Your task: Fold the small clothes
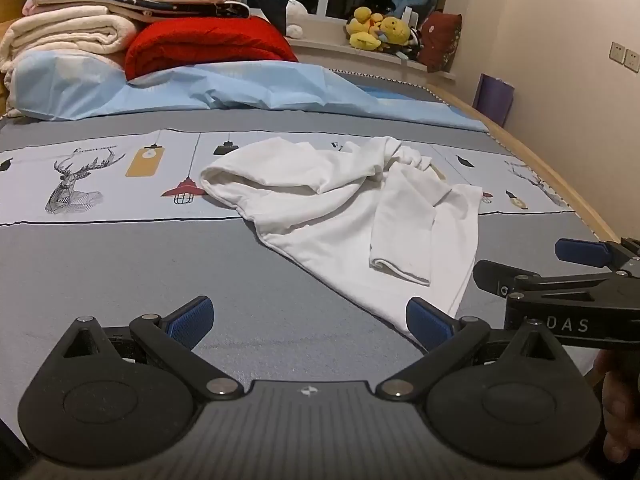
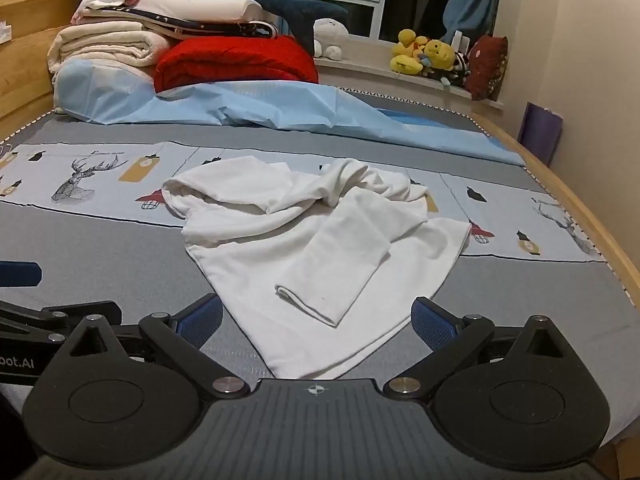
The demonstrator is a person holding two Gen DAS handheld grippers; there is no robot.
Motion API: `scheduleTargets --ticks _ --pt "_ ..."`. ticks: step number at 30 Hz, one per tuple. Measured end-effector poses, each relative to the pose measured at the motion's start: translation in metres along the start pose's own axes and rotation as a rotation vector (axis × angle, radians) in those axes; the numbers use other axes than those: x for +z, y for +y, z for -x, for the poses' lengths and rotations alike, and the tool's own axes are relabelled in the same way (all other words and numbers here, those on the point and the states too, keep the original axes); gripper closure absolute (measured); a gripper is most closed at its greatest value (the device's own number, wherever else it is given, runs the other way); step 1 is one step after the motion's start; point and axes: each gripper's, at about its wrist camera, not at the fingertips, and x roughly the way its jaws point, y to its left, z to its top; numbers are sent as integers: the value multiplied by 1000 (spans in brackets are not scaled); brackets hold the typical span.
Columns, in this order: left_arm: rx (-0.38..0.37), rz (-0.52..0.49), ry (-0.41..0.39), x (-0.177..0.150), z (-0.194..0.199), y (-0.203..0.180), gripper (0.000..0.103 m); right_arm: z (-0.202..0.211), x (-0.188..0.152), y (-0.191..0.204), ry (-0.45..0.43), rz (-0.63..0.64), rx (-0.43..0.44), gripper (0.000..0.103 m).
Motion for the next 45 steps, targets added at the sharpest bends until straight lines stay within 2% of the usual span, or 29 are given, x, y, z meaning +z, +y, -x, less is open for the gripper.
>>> scheduleTargets --ticks 5,9,38,43,45 --pt "3 3 -1 0 -1 0 1 2 -2 -9 3 0 -2 3" --pt "5 8 1 0 -1 0 1 0 0 4 0 1 -5 3" --pt "8 9 0 0 0 0 1 1 0 2 2 1 1 3" --pt "21 -3 6 -3 -3 5 1 0 2 -6 -13 -13 -51 3" --pt "17 -8 18 -3 -10 9 8 1 4 -14 -29 -43 -86 7"
